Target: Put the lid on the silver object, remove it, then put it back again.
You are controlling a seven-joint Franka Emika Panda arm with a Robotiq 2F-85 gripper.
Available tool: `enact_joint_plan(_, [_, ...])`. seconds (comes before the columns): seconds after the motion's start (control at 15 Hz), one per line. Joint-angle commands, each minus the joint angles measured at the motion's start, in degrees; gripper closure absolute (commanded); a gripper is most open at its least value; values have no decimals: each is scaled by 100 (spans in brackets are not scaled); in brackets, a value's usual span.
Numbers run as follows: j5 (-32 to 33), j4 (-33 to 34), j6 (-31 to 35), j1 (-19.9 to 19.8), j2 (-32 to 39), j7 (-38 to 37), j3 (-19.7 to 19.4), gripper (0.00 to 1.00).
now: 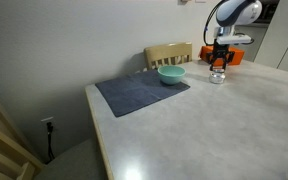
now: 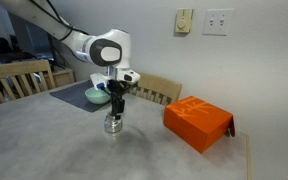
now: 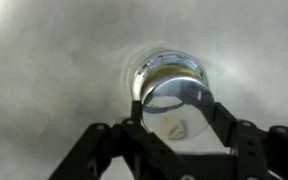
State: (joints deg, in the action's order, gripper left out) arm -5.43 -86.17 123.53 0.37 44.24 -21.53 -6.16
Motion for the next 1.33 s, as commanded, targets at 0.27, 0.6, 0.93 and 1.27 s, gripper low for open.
enact_joint_plan(0.27, [-31,-325,467,20,-104,28,57,56])
enact_joint_plan(0.6, [3,-609,929,91,-187,38,51,56])
enact_joint_plan(0.93, [10,-843,1214,125,-245,25,49,56])
enact_joint_plan(1.27, [68,-1064,1433,191,-318,0,32,56])
